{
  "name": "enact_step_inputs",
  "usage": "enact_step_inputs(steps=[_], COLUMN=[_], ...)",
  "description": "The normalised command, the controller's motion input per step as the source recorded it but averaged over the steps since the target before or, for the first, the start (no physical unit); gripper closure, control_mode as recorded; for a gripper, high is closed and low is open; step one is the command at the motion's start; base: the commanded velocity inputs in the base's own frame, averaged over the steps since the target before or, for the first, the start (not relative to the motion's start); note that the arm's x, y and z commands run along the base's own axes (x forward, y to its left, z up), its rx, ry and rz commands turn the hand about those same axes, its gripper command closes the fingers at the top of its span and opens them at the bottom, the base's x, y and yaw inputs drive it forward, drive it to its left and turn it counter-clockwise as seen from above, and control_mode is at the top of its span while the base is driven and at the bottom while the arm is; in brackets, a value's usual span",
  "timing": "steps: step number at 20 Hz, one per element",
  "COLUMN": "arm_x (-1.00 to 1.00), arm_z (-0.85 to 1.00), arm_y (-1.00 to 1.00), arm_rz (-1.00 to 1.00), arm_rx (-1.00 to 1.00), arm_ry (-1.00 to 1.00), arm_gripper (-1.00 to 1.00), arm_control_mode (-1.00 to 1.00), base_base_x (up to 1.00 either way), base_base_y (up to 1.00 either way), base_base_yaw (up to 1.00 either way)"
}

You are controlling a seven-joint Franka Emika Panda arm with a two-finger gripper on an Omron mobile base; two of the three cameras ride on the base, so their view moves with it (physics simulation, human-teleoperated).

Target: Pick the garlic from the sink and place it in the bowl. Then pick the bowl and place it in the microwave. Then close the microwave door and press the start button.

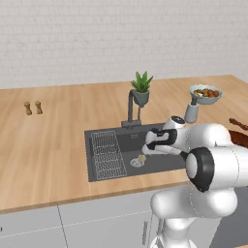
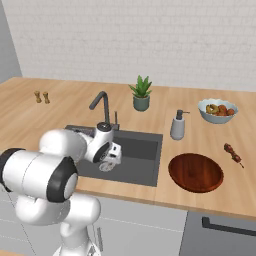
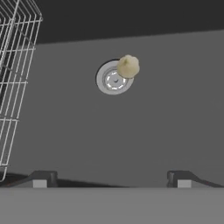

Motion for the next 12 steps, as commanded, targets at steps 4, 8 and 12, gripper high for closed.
enact_step_inputs(steps=[4,8,12], arm_x=[0.5,0.44,0.45], arm_z=[-0.38,-0.51,-0.51], arm_y=[0.0,0.0,0.01], arm_rz=[0.04,0.05,0.04], arm_rx=[0.0,0.0,0.0], arm_ry=[0.01,0.02,0.06], arm_gripper=[-1.0,-1.0,-1.0], arm_control_mode=[-1.0,-1.0,-1.0], base_base_x=[0.0,0.0,0.0], base_base_y=[0.0,0.0,0.0], base_base_yaw=[0.0,0.0,0.0])
